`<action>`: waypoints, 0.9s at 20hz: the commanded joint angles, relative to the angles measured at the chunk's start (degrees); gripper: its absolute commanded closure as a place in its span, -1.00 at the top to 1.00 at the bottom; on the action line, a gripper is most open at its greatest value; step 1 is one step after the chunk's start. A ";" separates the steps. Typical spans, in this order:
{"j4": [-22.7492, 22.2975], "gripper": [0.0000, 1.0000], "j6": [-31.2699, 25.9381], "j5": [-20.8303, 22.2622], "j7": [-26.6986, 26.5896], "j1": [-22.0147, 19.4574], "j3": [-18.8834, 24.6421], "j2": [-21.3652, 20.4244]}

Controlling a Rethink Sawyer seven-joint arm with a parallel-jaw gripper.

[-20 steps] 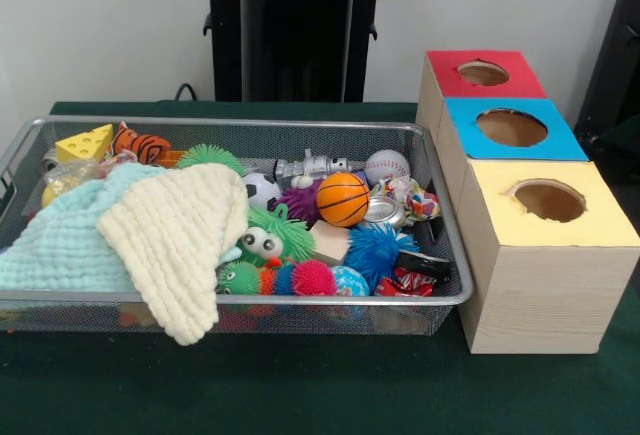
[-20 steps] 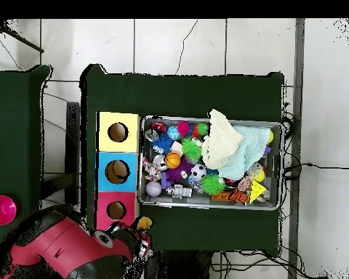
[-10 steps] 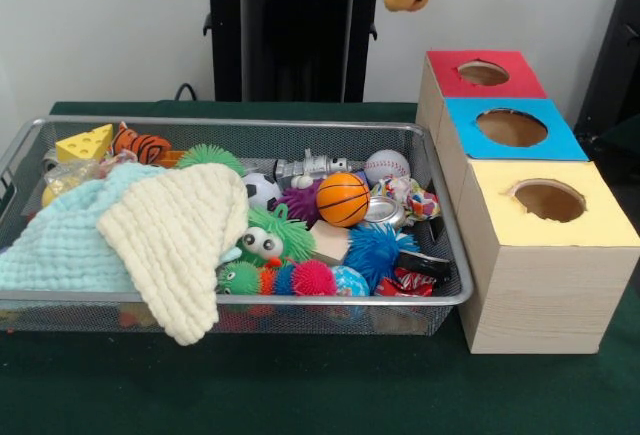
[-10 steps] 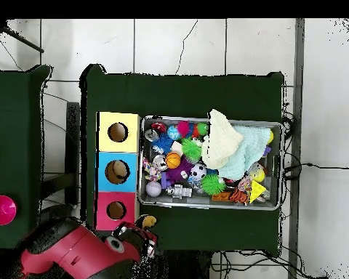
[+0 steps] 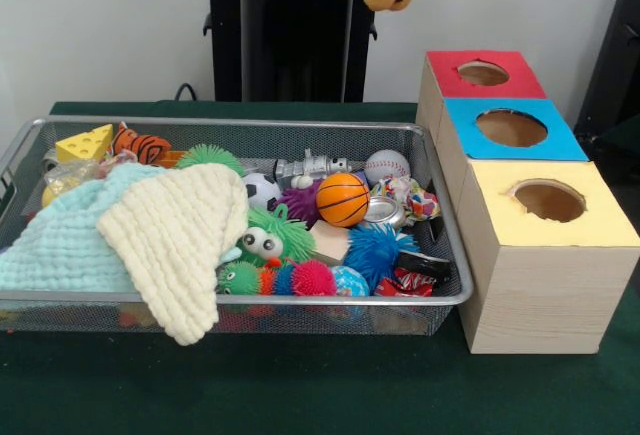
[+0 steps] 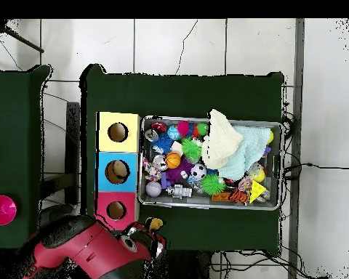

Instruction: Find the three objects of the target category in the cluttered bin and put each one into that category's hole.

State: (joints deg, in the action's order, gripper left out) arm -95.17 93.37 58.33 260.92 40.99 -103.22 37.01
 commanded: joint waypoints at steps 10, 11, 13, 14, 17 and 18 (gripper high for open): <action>8.49 -1.00 10.41 -2.13 19.04 -0.14 3.65 -3.65; 10.25 -1.00 7.04 -1.70 18.53 1.02 5.12 -4.67; 13.12 -1.00 2.30 -0.93 17.45 2.68 7.97 -6.61; 14.00 -1.00 0.95 -0.92 16.94 3.00 7.95 -6.63; 16.34 -1.00 -2.76 -0.84 15.49 3.78 8.06 -6.70; 17.10 -1.00 -3.70 -0.71 15.06 3.93 8.51 -6.94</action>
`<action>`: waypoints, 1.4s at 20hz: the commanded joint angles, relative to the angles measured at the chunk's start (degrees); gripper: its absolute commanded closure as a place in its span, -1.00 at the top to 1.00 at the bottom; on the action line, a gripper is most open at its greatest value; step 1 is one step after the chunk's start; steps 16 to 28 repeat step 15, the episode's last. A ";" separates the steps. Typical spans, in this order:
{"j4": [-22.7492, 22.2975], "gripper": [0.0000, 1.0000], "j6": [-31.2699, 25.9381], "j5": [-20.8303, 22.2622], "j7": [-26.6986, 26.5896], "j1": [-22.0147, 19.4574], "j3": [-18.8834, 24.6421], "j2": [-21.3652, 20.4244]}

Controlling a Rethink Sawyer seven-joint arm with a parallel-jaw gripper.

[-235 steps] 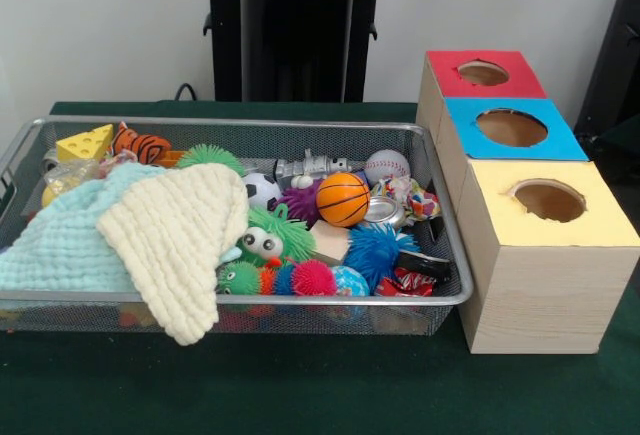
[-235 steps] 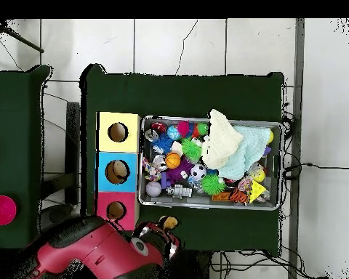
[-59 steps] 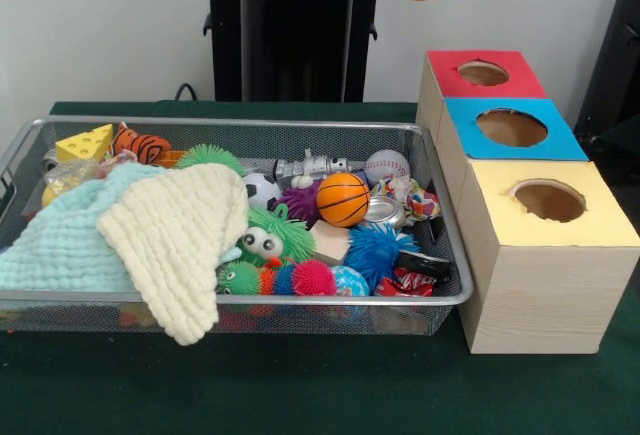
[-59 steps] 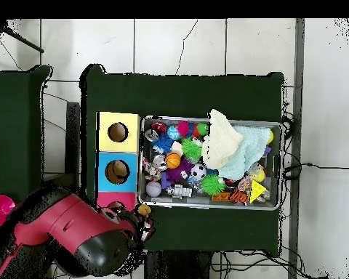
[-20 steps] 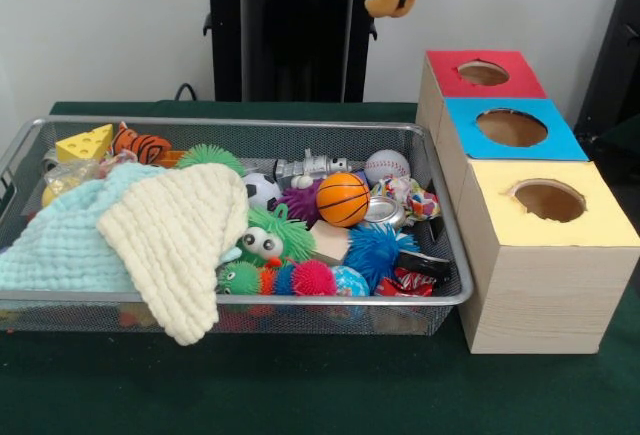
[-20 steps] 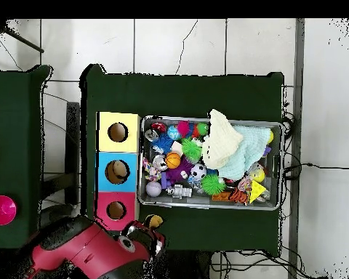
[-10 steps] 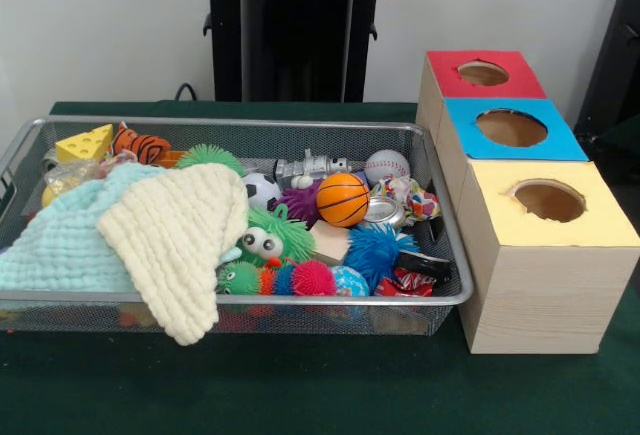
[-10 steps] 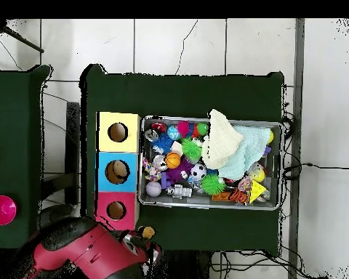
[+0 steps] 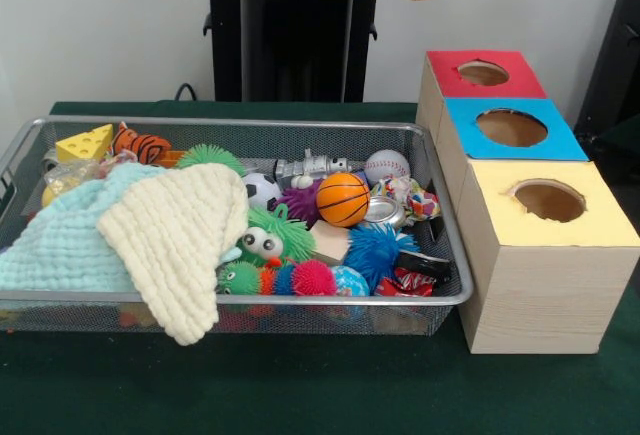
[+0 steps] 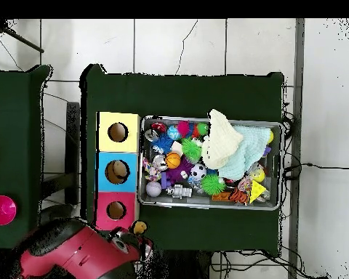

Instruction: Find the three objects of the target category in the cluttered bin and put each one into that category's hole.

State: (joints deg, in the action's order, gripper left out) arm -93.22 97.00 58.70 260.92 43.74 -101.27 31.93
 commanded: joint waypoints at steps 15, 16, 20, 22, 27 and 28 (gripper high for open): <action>19.68 -1.00 -16.73 7.14 5.86 3.51 10.57 -6.81; 19.68 -1.00 -16.73 7.14 5.86 3.51 10.57 -6.81; 19.68 -1.00 -16.73 7.14 5.86 3.51 10.57 -6.81; 19.68 -1.00 -16.73 7.14 5.86 3.51 10.57 -6.81; 19.68 -1.00 -16.73 7.14 5.86 3.51 10.57 -6.81; 19.68 -1.00 -16.73 7.14 5.86 3.51 10.57 -6.81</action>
